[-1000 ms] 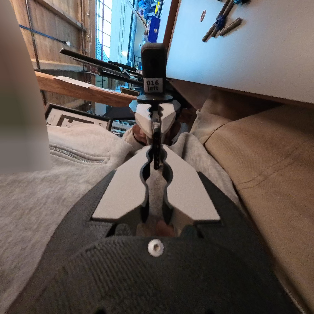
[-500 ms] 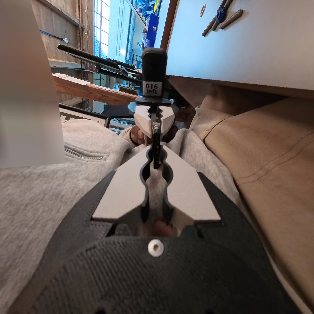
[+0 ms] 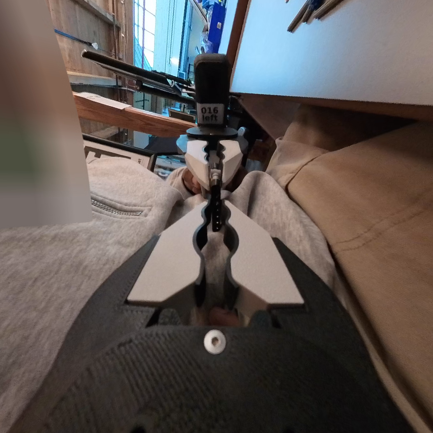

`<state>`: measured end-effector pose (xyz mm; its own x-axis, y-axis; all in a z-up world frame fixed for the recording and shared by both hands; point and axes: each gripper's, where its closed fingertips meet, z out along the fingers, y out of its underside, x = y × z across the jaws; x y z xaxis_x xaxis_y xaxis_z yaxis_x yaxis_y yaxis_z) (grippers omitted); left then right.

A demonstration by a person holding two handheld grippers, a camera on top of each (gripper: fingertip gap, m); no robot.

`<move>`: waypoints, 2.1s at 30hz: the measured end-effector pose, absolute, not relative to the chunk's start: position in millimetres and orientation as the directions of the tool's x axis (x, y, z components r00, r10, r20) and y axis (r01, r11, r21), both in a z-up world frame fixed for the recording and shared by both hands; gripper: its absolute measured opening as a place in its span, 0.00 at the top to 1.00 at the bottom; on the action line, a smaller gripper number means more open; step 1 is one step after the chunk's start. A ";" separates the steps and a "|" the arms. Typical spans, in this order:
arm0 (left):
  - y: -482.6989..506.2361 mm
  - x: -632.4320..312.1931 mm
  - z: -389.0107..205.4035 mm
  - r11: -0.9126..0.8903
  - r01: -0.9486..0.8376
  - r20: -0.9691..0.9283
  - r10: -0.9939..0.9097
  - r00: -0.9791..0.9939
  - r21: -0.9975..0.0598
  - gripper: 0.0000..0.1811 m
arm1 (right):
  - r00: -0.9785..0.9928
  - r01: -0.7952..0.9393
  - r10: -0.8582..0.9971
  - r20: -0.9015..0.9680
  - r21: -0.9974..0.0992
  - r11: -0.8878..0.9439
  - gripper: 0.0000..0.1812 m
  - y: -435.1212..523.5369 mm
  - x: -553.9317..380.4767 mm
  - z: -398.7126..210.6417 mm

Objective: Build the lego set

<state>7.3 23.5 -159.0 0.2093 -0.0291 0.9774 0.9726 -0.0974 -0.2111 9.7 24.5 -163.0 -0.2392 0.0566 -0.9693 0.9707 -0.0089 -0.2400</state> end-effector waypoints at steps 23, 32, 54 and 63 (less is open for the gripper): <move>27.9 2.3 -159.9 -0.132 0.948 0.952 0.055 0.300 -0.291 0.96 | -0.328 0.944 0.166 -0.930 -0.318 0.084 0.98 15.7 13.7 -171.7; 26.2 5.2 -157.2 -0.151 0.942 0.951 0.038 0.308 -0.299 0.96 | -0.329 0.944 0.141 -0.934 -0.322 0.071 0.97 16.7 14.7 -168.7; 13.0 15.2 -160.5 -0.471 0.820 0.920 0.043 0.390 -0.325 0.96 | -0.351 0.920 0.094 -0.931 -0.324 0.221 0.97 3.2 18.9 -168.2; 11.3 15.3 -165.4 -0.366 0.887 0.948 0.037 0.315 -0.281 0.96 | -0.306 0.945 0.077 -0.949 -0.293 0.144 0.97 6.3 10.7 -167.0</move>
